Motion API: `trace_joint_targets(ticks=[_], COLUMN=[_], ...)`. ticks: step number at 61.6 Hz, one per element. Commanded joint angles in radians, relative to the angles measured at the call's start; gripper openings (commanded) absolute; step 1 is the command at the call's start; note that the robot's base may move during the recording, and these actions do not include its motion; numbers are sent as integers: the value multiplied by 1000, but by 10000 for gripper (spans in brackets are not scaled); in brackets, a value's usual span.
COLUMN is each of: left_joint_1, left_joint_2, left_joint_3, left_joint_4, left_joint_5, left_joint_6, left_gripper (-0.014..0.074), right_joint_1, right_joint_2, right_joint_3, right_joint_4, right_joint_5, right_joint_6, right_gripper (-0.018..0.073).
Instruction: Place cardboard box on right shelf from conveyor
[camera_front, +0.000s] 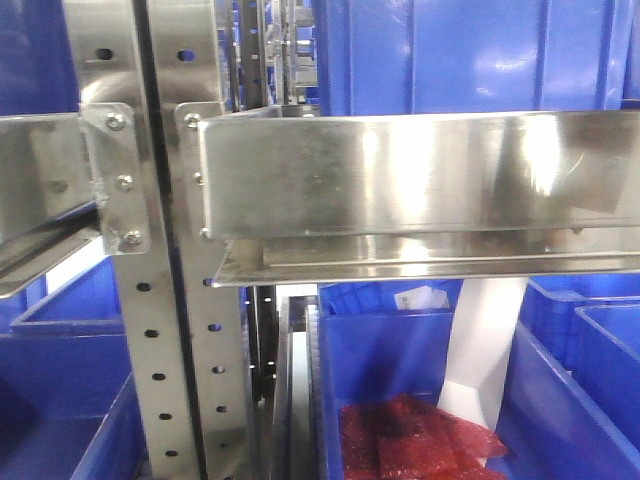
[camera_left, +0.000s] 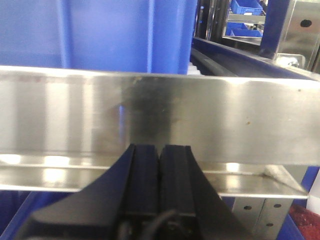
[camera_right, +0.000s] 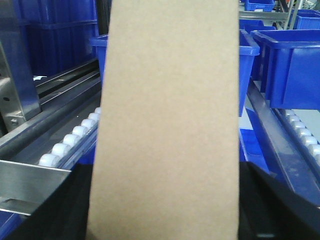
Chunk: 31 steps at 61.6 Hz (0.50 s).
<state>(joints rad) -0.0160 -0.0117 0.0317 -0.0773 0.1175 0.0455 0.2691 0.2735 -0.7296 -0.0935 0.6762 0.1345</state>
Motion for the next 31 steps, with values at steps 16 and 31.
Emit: trace_joint_targets(ticks=[16,31], left_joint_1=[4,4], left_joint_2=[-15,-15], left_joint_3=[10,10], left_joint_4=[-6,-6], left_joint_5=[-87,-87], left_joint_6=[0,0], left_gripper=[-116,-116], right_joint_1=[-5,-5], right_joint_2=[14,14], right_joint_3=[-28,-28], right_joint_4=[-14,-14], right_joint_5=[-103,-103], right_joint_6=[-7,-7], right_gripper=[207,207])
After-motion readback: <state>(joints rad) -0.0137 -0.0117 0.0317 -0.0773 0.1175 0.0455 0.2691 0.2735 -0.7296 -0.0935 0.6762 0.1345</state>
